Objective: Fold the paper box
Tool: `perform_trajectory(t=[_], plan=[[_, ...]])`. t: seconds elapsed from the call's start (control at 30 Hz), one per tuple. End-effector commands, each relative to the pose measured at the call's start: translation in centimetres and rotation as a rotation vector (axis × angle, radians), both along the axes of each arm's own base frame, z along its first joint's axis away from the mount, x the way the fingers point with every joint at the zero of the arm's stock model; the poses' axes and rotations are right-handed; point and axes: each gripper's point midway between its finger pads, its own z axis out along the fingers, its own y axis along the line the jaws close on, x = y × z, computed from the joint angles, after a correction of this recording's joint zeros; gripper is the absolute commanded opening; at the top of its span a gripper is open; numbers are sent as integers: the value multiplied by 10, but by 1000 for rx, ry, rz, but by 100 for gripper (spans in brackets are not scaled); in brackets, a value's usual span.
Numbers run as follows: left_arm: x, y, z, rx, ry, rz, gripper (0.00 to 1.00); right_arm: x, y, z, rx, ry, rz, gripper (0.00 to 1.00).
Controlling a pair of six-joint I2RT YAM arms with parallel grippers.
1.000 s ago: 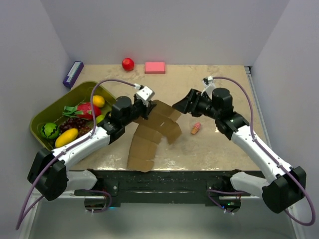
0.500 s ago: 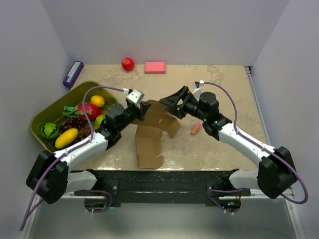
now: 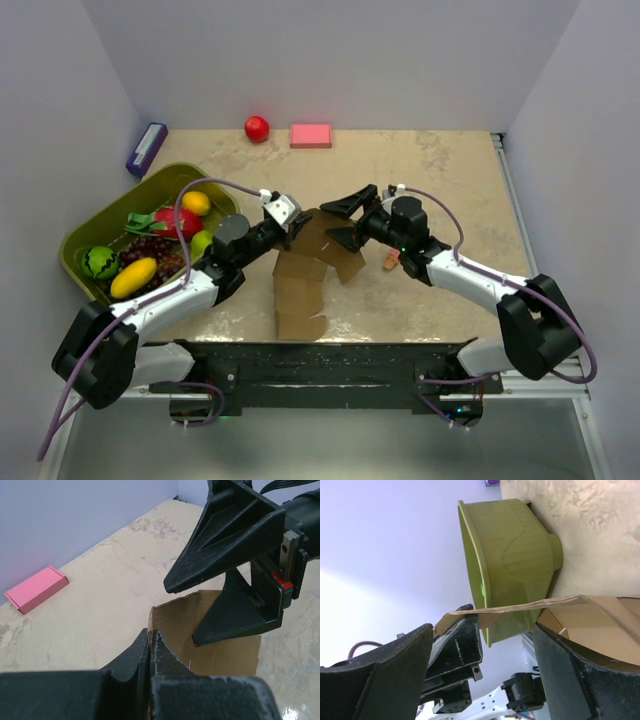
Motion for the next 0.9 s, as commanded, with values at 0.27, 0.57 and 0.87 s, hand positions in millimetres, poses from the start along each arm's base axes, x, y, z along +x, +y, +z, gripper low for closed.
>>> perform_trajectory(t=[0.27,0.57,0.87], plan=[[-25,-12,19,88,-248,-138,0,-4,-31,-11,48,173,-148,83],[-40,-21,18,98,-313,-200,0,-8,-43,-24,40,220,-191,82],[-46,-32,12,101,-307,-230,0,-4,-35,-29,26,223,-155,77]])
